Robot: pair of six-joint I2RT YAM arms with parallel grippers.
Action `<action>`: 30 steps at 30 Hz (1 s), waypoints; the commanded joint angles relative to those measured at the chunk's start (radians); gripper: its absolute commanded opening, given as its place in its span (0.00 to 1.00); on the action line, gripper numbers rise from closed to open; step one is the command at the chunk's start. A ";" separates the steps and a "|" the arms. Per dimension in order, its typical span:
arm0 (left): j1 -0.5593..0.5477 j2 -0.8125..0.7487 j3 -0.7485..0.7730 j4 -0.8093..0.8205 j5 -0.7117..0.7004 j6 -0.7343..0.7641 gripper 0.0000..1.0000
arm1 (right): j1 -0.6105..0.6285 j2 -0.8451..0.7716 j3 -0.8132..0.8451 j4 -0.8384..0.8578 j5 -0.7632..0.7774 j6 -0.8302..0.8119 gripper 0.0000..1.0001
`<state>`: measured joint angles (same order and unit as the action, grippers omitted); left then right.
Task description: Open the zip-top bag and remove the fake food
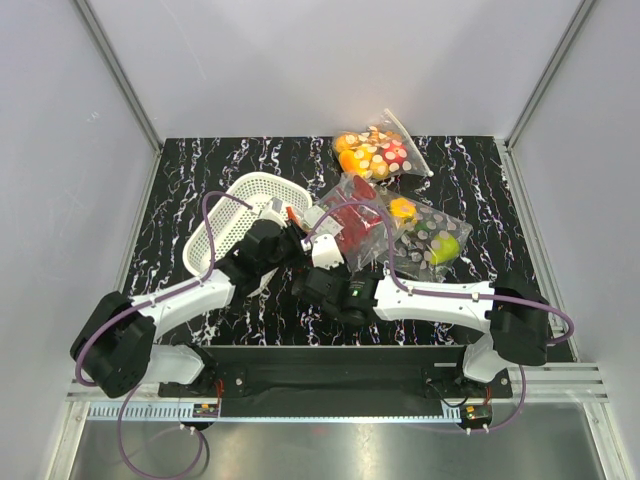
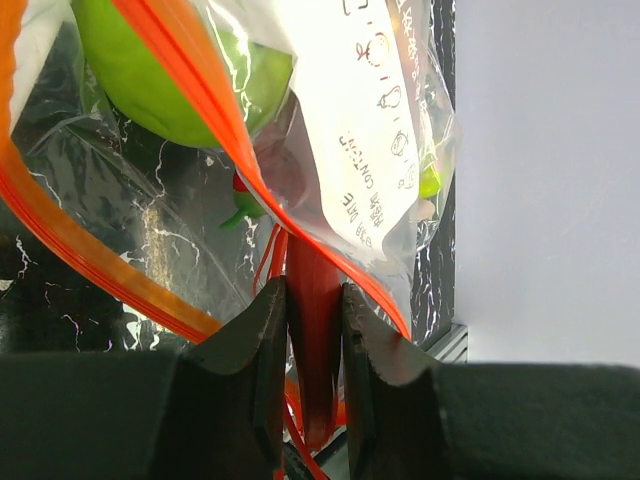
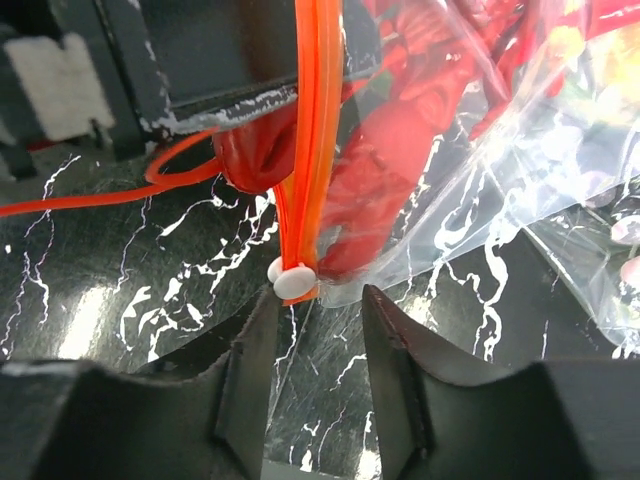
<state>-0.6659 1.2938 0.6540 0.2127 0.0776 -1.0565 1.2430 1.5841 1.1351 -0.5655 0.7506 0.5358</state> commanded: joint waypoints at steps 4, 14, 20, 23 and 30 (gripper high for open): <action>-0.001 0.021 0.035 0.066 0.013 -0.010 0.00 | -0.002 -0.036 0.012 0.038 0.161 -0.040 0.40; -0.001 0.048 0.041 0.082 0.044 -0.014 0.00 | 0.003 -0.035 0.011 0.018 0.210 -0.048 0.00; -0.001 0.039 0.039 0.073 0.039 -0.013 0.00 | 0.003 -0.053 -0.018 -0.001 0.219 -0.036 0.00; -0.001 0.041 0.044 0.073 0.036 -0.013 0.00 | 0.003 -0.072 -0.041 0.004 0.205 -0.027 0.00; 0.008 0.038 0.050 0.059 0.033 -0.007 0.00 | 0.001 -0.117 -0.089 0.015 0.149 -0.016 0.00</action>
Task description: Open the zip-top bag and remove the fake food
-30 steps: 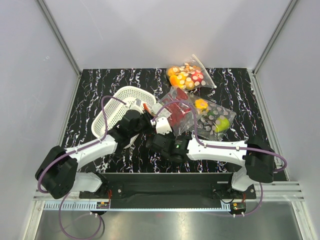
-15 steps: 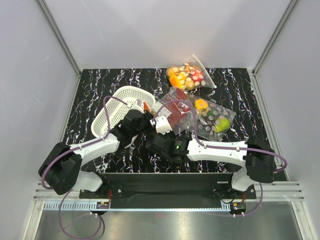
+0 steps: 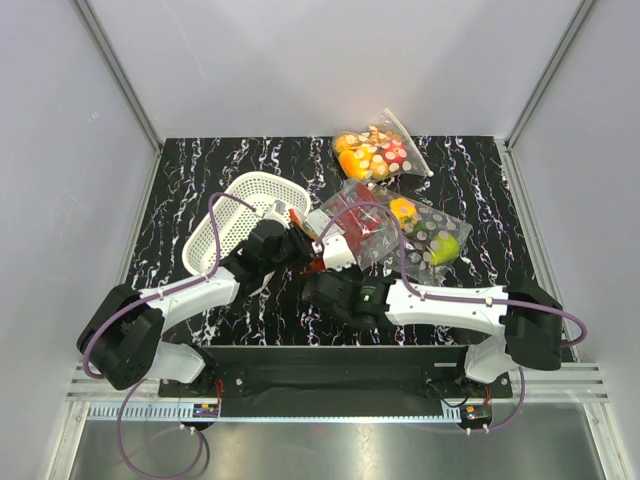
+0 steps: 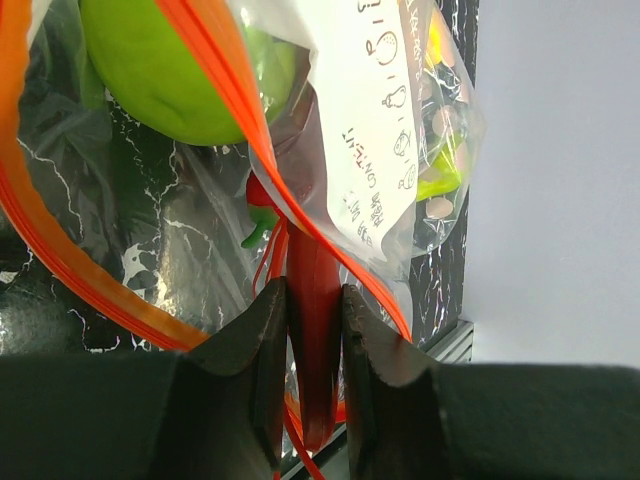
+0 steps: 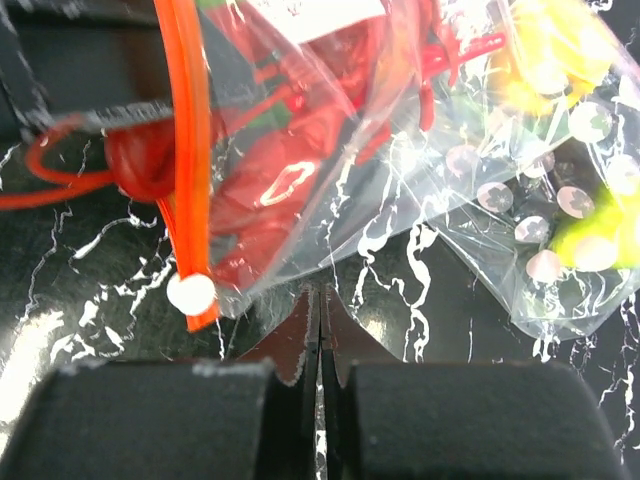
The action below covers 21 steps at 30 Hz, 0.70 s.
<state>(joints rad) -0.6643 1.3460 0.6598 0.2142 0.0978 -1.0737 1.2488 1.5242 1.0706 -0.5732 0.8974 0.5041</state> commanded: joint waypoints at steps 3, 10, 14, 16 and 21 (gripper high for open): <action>0.006 -0.007 0.046 0.060 0.014 0.000 0.00 | -0.005 -0.107 -0.072 0.123 -0.076 -0.041 0.07; 0.006 0.025 0.064 0.044 0.040 -0.037 0.00 | 0.035 -0.073 -0.034 0.135 -0.063 -0.093 0.58; 0.006 0.038 0.098 0.005 0.052 -0.035 0.00 | 0.050 -0.029 0.008 0.133 -0.058 -0.117 0.65; 0.005 0.039 0.115 -0.021 0.054 -0.029 0.00 | 0.051 -0.003 0.020 0.133 -0.068 -0.122 0.66; 0.006 0.021 0.120 -0.044 0.043 -0.019 0.00 | 0.055 0.033 0.032 0.125 -0.066 -0.116 0.66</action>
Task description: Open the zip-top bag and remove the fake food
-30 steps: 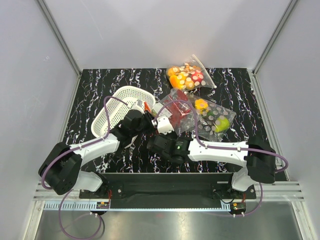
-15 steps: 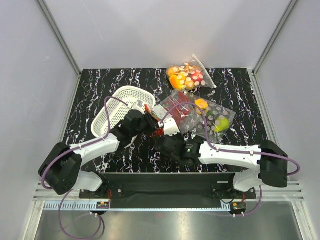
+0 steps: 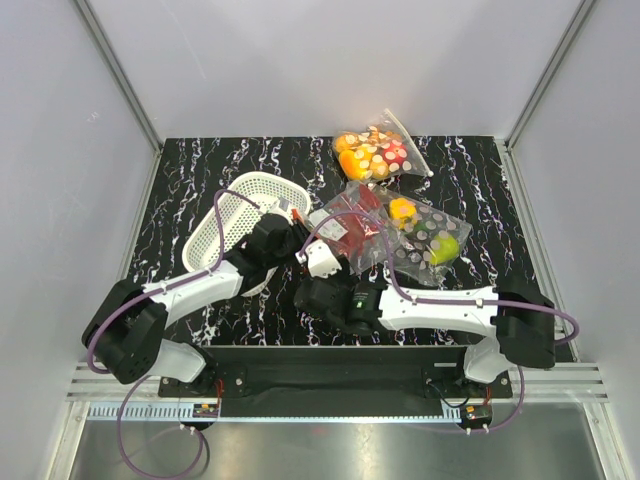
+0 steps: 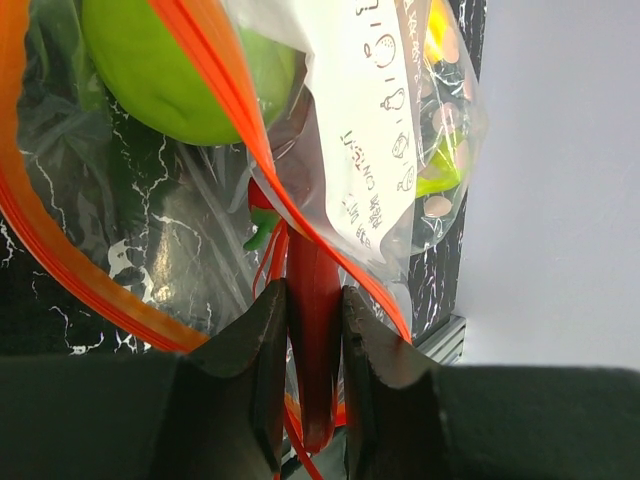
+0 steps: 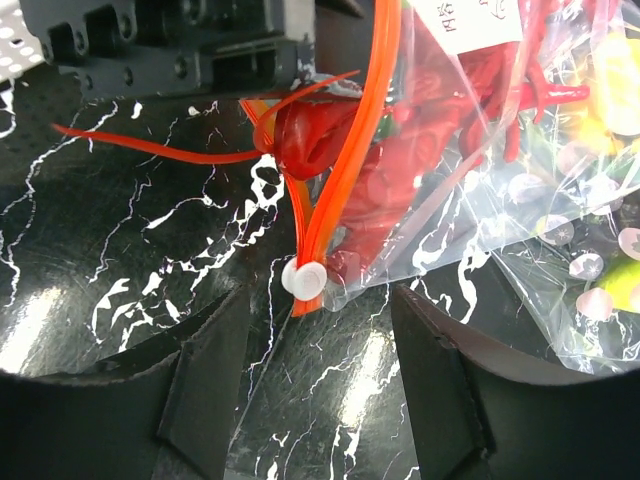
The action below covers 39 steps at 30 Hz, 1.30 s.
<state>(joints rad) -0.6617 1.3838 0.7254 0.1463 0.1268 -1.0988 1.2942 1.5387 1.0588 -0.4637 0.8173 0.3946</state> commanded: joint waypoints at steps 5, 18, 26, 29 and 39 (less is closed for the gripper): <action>0.002 -0.035 0.048 0.019 0.023 0.004 0.00 | 0.010 0.057 0.067 -0.047 0.117 0.039 0.65; 0.002 -0.043 0.023 0.039 0.046 -0.019 0.00 | 0.008 0.086 0.086 -0.082 0.169 0.082 0.22; 0.016 -0.037 0.023 0.035 0.046 -0.012 0.00 | 0.010 0.034 0.037 -0.079 0.148 0.070 0.00; 0.034 -0.037 0.023 0.039 0.051 -0.012 0.00 | 0.010 0.005 0.004 -0.067 0.114 0.070 0.00; 0.083 -0.017 0.026 0.073 0.079 -0.024 0.00 | 0.008 -0.020 -0.048 -0.076 0.048 0.095 0.00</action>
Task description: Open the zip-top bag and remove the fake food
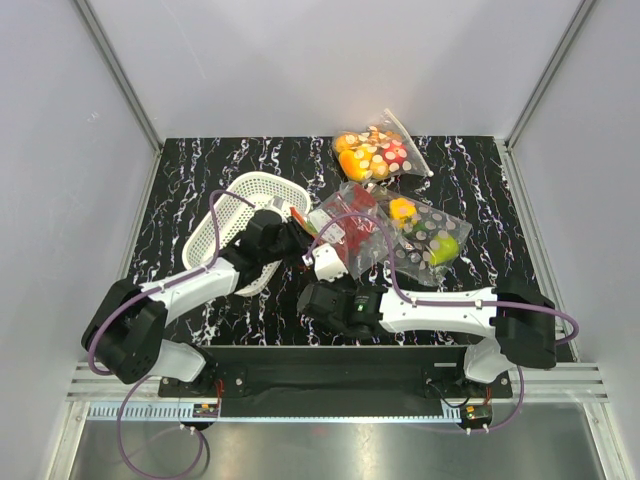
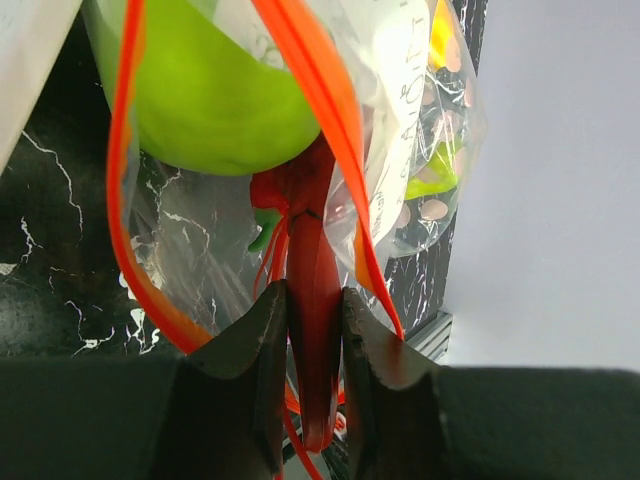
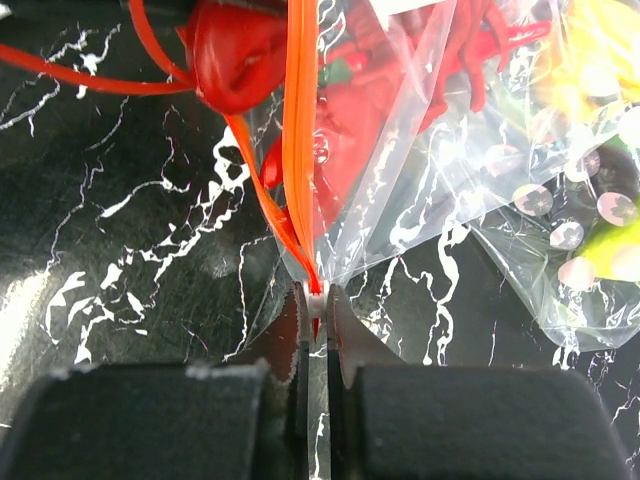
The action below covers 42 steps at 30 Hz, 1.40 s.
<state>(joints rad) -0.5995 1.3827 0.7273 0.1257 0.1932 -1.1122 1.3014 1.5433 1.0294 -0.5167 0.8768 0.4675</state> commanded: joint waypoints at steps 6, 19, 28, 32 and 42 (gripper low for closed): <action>0.029 0.002 0.023 0.129 0.028 -0.037 0.00 | 0.002 -0.017 -0.028 0.003 -0.056 0.028 0.00; 0.052 0.033 0.029 0.124 0.158 0.012 0.00 | -0.010 -0.014 -0.012 -0.052 -0.016 0.072 0.00; 0.052 0.047 0.061 0.019 0.307 0.164 0.00 | -0.080 -0.089 -0.031 -0.022 -0.038 0.025 0.00; 0.052 0.052 0.060 0.022 0.360 0.173 0.00 | -0.100 -0.100 -0.045 0.000 -0.056 0.010 0.00; 0.052 0.003 0.076 -0.026 0.397 0.190 0.00 | -0.140 -0.075 -0.065 0.009 -0.073 0.010 0.00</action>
<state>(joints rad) -0.5472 1.4353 0.7456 0.0906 0.5224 -0.9409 1.1759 1.4685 0.9653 -0.5438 0.7948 0.4801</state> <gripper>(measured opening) 0.246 0.038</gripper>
